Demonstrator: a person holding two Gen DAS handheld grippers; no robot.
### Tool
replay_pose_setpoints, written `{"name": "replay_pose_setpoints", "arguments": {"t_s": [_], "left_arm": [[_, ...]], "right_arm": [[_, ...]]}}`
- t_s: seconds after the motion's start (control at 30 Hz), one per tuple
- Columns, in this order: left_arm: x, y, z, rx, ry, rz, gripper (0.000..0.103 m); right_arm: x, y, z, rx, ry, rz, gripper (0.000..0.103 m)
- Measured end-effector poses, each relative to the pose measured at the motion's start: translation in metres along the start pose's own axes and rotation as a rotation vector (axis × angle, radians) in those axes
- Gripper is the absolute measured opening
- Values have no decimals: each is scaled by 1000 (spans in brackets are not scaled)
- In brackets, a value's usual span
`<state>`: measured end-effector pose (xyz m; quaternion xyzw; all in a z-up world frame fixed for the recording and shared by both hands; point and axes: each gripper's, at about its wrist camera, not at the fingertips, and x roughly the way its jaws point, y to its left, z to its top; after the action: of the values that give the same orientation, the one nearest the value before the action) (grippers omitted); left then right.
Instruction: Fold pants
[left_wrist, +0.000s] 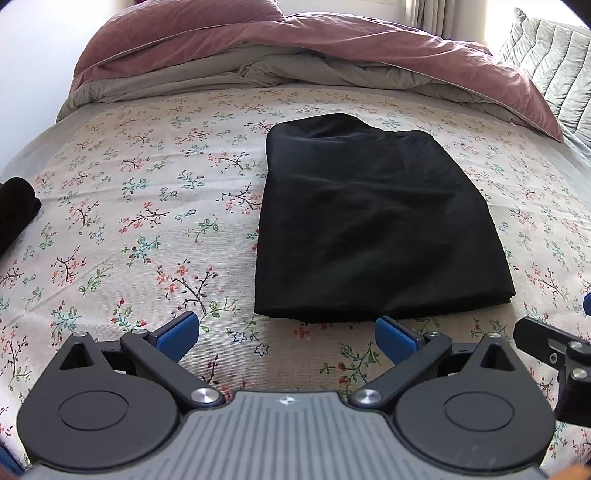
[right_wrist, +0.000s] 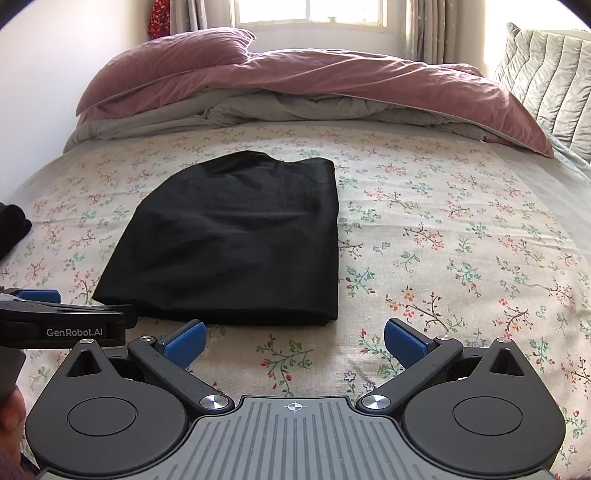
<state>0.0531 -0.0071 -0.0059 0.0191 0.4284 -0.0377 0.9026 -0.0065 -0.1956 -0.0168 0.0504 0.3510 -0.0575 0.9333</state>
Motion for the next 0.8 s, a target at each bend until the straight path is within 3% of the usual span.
{"name": "replay_pose_setpoints", "arguments": {"t_s": [0.8], "left_arm": [[1,-4,-2,25,-5,-9,103]], "right_arm": [[1,2,-1,-6,7,6,103]]}}
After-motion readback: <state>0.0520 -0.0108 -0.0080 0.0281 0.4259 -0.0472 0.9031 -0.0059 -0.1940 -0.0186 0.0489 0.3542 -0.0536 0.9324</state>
